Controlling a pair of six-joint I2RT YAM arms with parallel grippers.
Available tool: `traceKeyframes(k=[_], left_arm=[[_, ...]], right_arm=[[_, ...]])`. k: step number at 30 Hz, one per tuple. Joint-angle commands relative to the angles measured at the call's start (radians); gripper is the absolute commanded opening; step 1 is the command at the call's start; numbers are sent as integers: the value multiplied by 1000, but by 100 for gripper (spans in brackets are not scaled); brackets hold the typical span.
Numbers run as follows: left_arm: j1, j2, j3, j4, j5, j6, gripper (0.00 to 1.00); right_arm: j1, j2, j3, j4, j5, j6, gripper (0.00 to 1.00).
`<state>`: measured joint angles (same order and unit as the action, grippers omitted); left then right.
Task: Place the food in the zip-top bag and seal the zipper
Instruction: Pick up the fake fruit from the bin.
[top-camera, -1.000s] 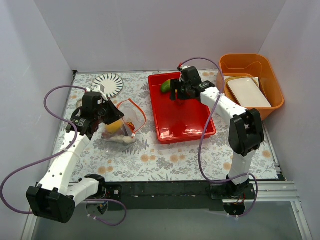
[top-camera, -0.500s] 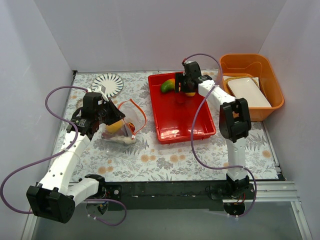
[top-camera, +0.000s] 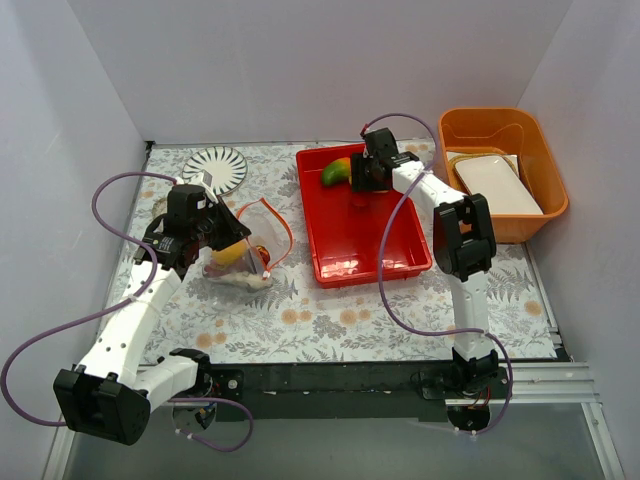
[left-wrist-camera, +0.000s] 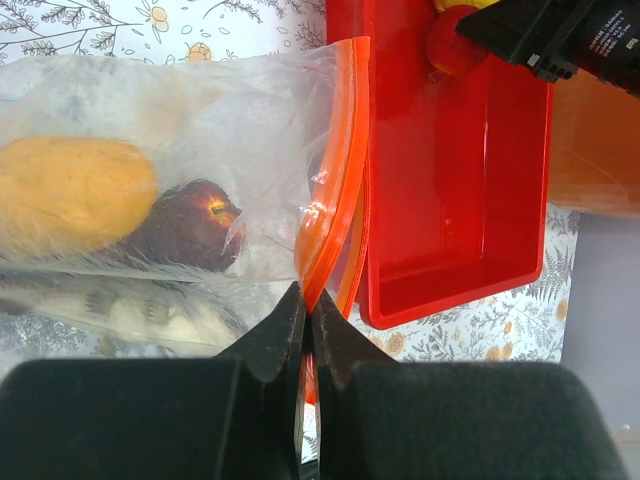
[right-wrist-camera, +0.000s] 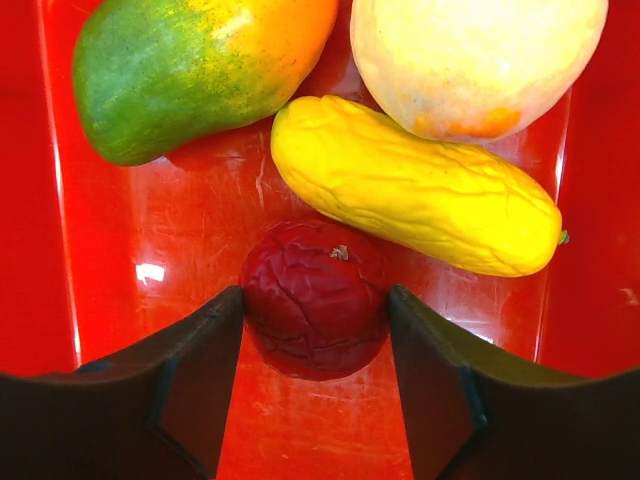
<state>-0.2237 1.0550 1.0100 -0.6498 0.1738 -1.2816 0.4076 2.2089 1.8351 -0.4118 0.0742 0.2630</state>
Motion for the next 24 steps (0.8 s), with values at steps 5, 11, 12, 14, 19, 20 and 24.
traceKeyframes(k=[5, 11, 12, 14, 19, 20, 24], left_arm=[[4, -16, 10, 9, 16, 10, 0], [4, -27, 4, 4, 15, 7, 0], [4, -29, 4, 4, 15, 8, 0], [3, -35, 2, 3, 15, 5, 0], [4, -39, 1, -1, 15, 5, 0], [3, -41, 1, -1, 15, 5, 0], [3, -41, -1, -1, 20, 7, 0]], right_arm=[[-3, 40, 26, -55, -27, -15, 66], [-3, 34, 4, -59, -42, -21, 74], [-3, 31, -3, -59, -44, -19, 74], [-3, 29, -13, -53, -42, -21, 73], [-3, 25, -22, -64, -45, -21, 66], [-3, 20, -30, -58, -48, -21, 64], [-3, -3, -56, -65, -65, -18, 71]])
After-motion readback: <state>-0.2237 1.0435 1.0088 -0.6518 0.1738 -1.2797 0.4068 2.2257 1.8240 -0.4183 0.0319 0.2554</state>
